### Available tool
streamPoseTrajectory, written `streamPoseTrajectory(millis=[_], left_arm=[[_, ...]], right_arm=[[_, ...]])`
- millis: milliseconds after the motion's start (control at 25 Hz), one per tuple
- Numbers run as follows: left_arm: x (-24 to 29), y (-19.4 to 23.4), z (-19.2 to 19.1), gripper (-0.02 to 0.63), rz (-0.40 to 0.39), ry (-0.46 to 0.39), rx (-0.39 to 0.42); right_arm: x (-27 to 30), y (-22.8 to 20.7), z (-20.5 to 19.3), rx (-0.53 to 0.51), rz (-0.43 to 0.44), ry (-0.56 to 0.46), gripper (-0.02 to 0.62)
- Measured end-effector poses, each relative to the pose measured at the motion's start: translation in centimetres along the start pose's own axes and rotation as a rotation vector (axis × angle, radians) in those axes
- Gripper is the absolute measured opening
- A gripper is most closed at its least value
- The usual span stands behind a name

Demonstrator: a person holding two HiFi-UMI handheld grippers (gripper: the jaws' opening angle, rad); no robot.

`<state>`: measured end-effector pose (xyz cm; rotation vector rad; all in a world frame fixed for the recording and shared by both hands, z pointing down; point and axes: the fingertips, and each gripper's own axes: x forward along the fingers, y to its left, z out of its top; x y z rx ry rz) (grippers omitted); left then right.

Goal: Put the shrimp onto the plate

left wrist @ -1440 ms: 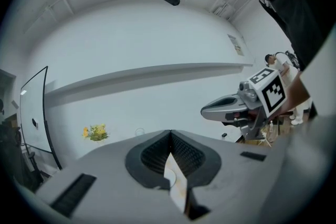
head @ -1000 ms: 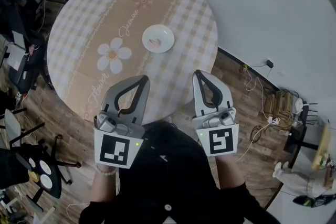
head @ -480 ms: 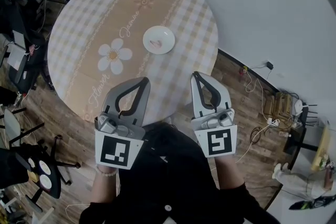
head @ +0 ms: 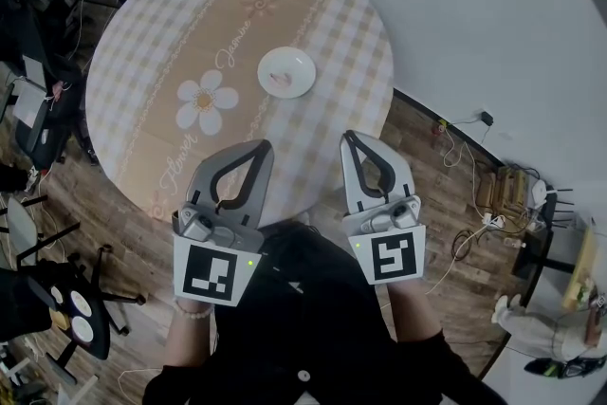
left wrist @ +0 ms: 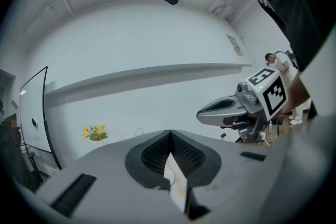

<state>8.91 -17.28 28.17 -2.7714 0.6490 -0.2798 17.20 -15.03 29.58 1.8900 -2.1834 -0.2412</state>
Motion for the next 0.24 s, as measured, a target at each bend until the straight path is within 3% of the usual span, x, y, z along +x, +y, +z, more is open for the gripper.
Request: streamPoseTrajectory(millis=[240], left_arm=[[0.0, 0.12, -0.08, 0.0, 0.005, 0.002, -0.007]], right_arm=[[0.26, 0.37, -0.11, -0.012, 0.014, 0.007, 0.002]])
